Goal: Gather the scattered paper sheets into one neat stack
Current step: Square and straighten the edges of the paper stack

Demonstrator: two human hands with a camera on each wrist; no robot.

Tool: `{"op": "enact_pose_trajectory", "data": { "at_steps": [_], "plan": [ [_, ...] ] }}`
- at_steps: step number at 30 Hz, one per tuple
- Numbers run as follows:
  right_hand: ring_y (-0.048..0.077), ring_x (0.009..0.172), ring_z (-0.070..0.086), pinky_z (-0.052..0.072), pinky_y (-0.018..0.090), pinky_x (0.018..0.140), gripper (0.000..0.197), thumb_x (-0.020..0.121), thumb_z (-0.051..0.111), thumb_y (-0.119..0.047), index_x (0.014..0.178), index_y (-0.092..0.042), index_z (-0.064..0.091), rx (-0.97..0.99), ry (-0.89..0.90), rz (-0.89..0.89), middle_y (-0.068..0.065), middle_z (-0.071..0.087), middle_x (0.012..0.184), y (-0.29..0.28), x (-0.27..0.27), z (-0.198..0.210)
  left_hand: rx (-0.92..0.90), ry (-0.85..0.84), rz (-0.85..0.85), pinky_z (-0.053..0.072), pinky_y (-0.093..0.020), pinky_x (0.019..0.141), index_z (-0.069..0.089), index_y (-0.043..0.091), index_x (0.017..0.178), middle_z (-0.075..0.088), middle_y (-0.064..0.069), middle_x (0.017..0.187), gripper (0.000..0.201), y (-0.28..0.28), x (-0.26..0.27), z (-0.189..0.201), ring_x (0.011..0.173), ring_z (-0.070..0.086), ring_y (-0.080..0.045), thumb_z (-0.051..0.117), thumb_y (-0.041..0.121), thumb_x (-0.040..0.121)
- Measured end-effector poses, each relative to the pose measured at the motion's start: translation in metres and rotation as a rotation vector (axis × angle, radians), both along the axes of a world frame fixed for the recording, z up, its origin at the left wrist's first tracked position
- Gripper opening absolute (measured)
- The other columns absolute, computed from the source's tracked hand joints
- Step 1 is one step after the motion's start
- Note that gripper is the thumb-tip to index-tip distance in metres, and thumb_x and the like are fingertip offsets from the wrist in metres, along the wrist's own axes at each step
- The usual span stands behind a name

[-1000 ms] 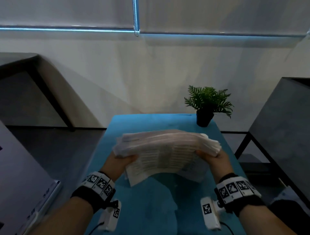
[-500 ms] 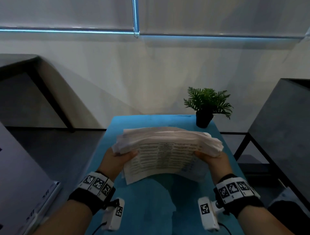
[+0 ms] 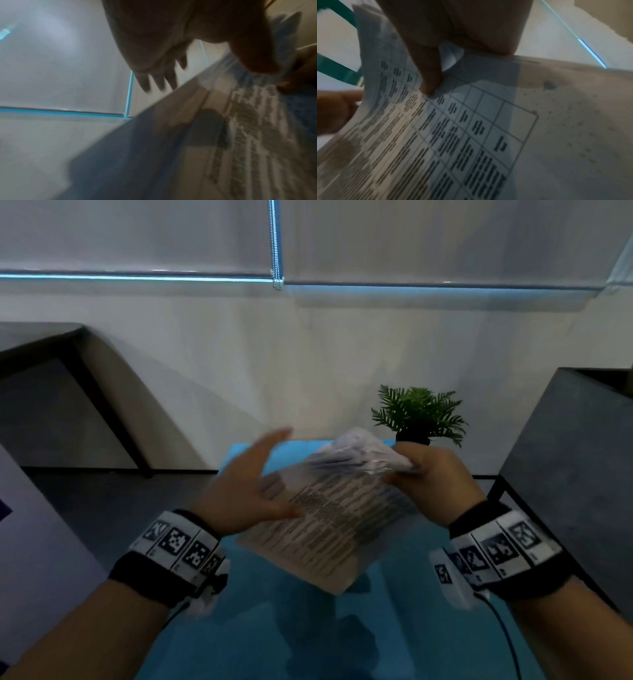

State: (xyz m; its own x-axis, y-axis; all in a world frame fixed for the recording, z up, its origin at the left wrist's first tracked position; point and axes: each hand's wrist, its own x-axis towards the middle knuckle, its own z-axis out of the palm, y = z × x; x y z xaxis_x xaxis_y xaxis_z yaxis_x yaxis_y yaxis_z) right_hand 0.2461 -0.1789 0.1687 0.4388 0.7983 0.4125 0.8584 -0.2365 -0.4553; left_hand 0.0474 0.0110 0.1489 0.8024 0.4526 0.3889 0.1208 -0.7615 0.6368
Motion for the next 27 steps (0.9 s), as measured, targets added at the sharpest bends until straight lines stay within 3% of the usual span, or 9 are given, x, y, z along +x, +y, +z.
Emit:
{"op": "enact_pose_trajectory", "data": {
  "at_steps": [4,8,11,13,15,18,20,24,27],
  "plan": [
    [0.017,0.078,0.062,0.047,0.025,0.067,0.016,0.075,0.072,-0.015,0.087,-0.023,0.068,0.018,0.02,0.072,-0.004,0.068,0.078,0.007,-0.012,0.029,-0.194,0.025,-0.05,0.042,-0.013,0.062,0.063,0.03,0.072,0.064,0.02,0.064,0.015,-0.001,0.015,-0.005,0.06,0.056,0.007,0.078,0.026,0.071],
    [0.02,0.117,0.05,0.039,0.036,0.099,0.064,0.066,0.081,-0.032,0.123,-0.03,0.053,0.192,-0.015,-0.228,-0.005,0.059,0.12,0.008,-0.004,-0.002,-0.482,-0.14,0.085,0.049,-0.031,0.066,0.067,0.004,0.075,0.067,-0.003,0.066,0.01,-0.002,0.012,-0.019,0.064,0.063,-0.016,0.074,0.01,0.076],
    [0.017,0.14,0.025,0.025,0.044,0.115,0.119,0.054,0.088,-0.032,0.147,-0.029,0.014,0.253,0.493,-0.322,-0.003,0.025,0.153,0.0,0.002,-0.045,-0.768,-0.292,0.102,0.055,-0.045,0.08,0.069,0.002,0.091,0.074,-0.013,0.086,0.03,0.003,0.005,-0.025,0.081,0.07,-0.027,0.079,0.014,0.066],
    [0.02,0.129,0.045,0.043,0.047,0.102,0.126,0.048,0.09,-0.03,0.148,-0.031,0.014,0.341,1.006,-0.144,0.002,0.038,0.146,0.0,0.003,-0.07,-0.935,-0.316,0.086,0.049,-0.053,0.094,0.063,-0.002,0.112,0.067,-0.024,0.111,0.045,0.008,0.004,-0.03,0.104,0.064,-0.038,0.074,0.011,0.07],
    [0.023,0.102,0.066,0.056,0.039,0.079,0.103,0.049,0.089,-0.027,0.139,-0.017,0.038,0.28,1.292,0.012,0.008,0.06,0.127,0.003,0.008,-0.086,-1.091,-0.265,0.061,0.044,-0.056,0.099,0.056,-0.001,0.124,0.062,-0.025,0.121,0.045,0.012,0.007,-0.04,0.113,0.059,-0.041,0.065,0.004,0.08],
    [0.023,0.09,0.066,0.053,0.039,0.087,0.026,0.077,0.071,-0.004,0.1,-0.012,0.063,-0.02,1.187,0.001,0.019,0.064,0.119,0.012,0.011,-0.094,-1.085,-0.087,0.065,0.045,-0.058,0.097,0.055,0.007,0.126,0.064,-0.022,0.121,0.061,0.014,0.012,-0.064,0.112,0.06,-0.04,0.075,0.02,0.07],
    [0.027,0.095,0.063,0.049,0.042,0.092,0.023,0.079,0.067,0.003,0.099,-0.008,0.062,-0.096,1.044,-0.105,0.018,0.065,0.115,0.019,0.015,-0.104,-0.895,0.023,0.074,0.046,-0.054,0.097,0.058,0.012,0.123,0.067,-0.013,0.117,0.066,0.013,0.018,-0.08,0.109,0.063,-0.032,0.08,0.032,0.065],
    [0.02,0.092,0.063,0.055,0.026,0.074,0.031,0.079,0.064,0.005,0.108,-0.008,0.06,0.24,1.05,-0.143,0.008,0.067,0.102,0.021,0.009,-0.11,-0.706,-0.17,0.155,0.054,-0.017,0.079,0.056,0.022,0.117,0.067,0.011,0.106,0.035,-0.001,0.026,-0.078,0.094,0.067,-0.001,0.058,0.003,0.089],
    [0.025,0.092,0.062,0.053,0.043,0.085,0.019,0.077,0.07,-0.001,0.088,-0.015,0.065,0.305,1.006,-0.155,0.007,0.066,0.094,0.018,0.01,-0.113,-0.733,-0.282,0.165,0.052,-0.015,0.081,0.055,0.024,0.116,0.066,0.014,0.104,0.033,-0.009,0.029,-0.077,0.09,0.064,0.007,0.054,0.001,0.091]
  ]
}}
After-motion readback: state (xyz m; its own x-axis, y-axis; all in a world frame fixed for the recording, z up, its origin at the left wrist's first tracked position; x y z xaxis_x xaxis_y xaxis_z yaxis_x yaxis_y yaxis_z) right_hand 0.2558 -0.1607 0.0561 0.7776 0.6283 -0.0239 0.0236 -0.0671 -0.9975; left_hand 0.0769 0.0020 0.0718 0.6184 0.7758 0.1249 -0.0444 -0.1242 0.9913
